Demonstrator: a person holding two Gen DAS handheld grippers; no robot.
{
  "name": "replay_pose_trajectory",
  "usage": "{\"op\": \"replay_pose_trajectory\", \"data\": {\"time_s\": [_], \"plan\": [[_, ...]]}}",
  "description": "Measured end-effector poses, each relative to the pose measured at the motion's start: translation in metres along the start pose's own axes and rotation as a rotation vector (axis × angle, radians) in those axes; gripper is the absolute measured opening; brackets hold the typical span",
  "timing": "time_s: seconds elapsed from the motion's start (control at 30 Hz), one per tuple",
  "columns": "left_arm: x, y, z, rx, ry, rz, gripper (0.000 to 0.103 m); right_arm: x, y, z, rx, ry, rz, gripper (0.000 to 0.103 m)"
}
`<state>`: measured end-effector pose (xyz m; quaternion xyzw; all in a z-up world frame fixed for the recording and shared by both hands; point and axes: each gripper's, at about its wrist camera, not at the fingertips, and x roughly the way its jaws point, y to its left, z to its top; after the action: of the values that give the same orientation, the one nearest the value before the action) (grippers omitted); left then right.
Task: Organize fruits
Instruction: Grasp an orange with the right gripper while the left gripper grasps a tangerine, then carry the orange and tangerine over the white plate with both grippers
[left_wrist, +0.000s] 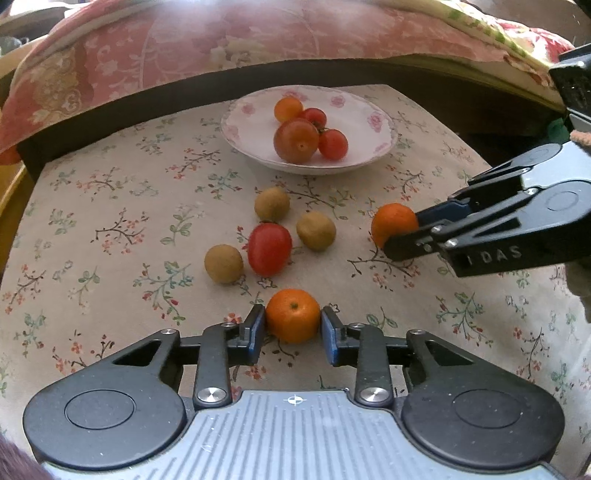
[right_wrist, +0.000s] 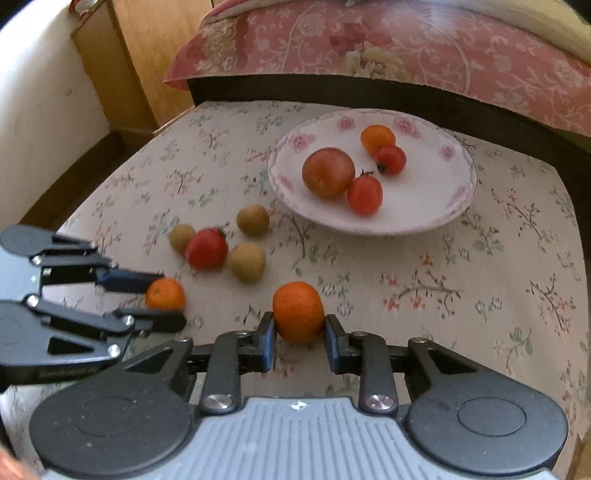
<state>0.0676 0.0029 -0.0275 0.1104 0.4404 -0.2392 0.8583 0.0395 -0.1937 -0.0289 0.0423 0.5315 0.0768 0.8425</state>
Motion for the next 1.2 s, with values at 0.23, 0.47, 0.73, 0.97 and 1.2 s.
{"op": "replay_pose_trajectory", "data": {"time_s": [0.23, 0.47, 0.73, 0.97, 1.2], "plan": [[0.003, -0.009, -0.002, 0.038, -0.006, -0.008, 0.058, 0.001, -0.005, -0.002, 0.013, -0.013, 0.021, 0.031], [0.003, -0.009, -0.004, 0.055, -0.009, 0.004, 0.067, 0.004, 0.001, -0.001, -0.012, -0.03, 0.025, 0.051], [0.002, -0.01, -0.004, 0.054, -0.012, 0.009, 0.068, 0.004, 0.003, -0.005, -0.032, -0.043, 0.025, 0.053], [0.005, -0.005, -0.003, 0.028, -0.001, 0.01, 0.079, 0.004, 0.004, -0.005, -0.035, -0.033, 0.03, 0.058], [0.008, -0.007, -0.002, 0.04, 0.009, 0.012, 0.085, 0.004, 0.006, -0.005, -0.047, -0.034, -0.018, 0.041]]}}
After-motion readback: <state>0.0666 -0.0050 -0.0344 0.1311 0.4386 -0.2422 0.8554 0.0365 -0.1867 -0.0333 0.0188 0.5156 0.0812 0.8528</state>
